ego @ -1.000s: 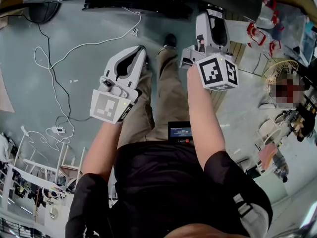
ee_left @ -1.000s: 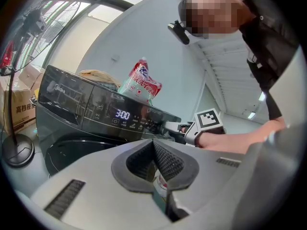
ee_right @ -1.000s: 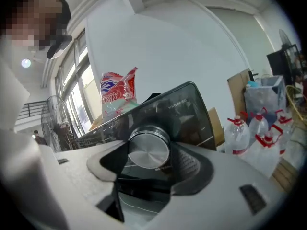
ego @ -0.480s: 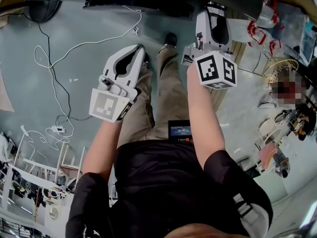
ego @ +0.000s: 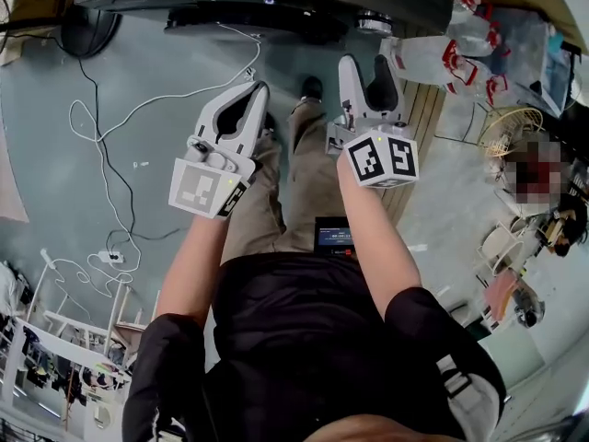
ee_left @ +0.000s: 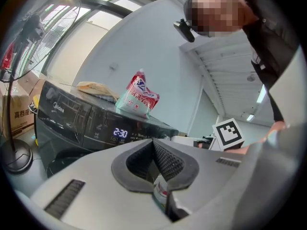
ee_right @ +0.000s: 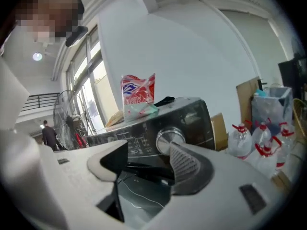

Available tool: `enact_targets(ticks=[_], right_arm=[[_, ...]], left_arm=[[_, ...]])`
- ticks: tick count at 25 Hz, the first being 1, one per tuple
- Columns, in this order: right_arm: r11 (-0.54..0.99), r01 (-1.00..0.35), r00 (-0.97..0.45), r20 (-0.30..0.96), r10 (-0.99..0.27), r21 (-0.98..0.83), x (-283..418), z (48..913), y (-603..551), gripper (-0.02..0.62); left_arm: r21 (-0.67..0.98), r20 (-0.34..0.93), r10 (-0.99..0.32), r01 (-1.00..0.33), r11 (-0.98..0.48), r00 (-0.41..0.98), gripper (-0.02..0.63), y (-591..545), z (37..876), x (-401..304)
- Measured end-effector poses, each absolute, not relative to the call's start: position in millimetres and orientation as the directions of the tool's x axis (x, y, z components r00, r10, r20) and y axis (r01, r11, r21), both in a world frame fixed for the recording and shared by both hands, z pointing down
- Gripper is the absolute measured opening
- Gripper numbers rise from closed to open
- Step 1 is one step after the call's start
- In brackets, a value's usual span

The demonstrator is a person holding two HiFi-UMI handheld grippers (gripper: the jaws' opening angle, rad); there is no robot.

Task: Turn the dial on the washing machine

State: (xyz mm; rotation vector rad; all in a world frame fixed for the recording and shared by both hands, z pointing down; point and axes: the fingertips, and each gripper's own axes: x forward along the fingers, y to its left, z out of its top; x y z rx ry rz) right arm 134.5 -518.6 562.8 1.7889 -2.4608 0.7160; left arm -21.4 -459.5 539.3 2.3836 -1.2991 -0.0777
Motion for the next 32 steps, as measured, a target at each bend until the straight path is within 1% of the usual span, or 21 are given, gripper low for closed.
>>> enact_targets(ticks=[6, 9, 11, 14, 19, 23, 29, 32], right_arm=[[0.368, -0.902, -0.410, 0.179, -0.895, -0.225, 128.7, 480.4, -510.3, 0.278], [0.426, -0.883, -0.457, 0.160, -0.875, -0.197, 128.4, 446.7, -494.4, 0.278], [0.458, -0.881, -0.472, 0.149, -0.869, -0.117, 129.5, 423.7, -479.6, 0.277], [0.463, -0.886, -0.458, 0.135, -0.879, 0.007, 141.8, 390.6, -458.1, 0.267], [0.434, -0.900, -0.429, 0.104, -0.897, 0.030, 173.3, 349.7, -430.7, 0.247], [0.436, -0.896, -0.429, 0.092, -0.899, 0.081, 194.2, 332.5, -401.5, 0.213], [0.456, -0.889, -0.452, 0.064, -0.890, 0.052, 223.8, 319.1, -341.1, 0.146], [0.440, -0.897, -0.438, 0.051, -0.897, 0.041, 245.8, 316.0, -295.3, 0.102]], left_arm=[[0.341, 0.065, -0.828, -0.792, -0.506, 0.557, -0.006, -468.7, 471.4, -33.3], [0.313, 0.047, -0.824, -0.792, -0.524, 0.564, -0.006, -462.7, 436.6, -29.3], [0.290, 0.033, -0.824, -0.794, -0.534, 0.566, -0.006, -454.5, 413.2, -28.4], [0.268, 0.018, -0.829, -0.801, -0.535, 0.559, -0.006, -437.3, 383.2, -32.6], [0.243, 0.009, -0.831, -0.807, -0.537, 0.556, -0.006, -410.2, 350.9, -39.2], [0.210, 0.004, -0.830, -0.812, -0.544, 0.558, -0.006, -392.0, 333.4, -32.3], [0.176, -0.035, -0.834, -0.818, -0.547, 0.550, -0.006, -337.7, 302.7, -6.4], [0.173, -0.037, -0.829, -0.814, -0.555, 0.558, -0.006, -291.7, 300.8, 14.3]])
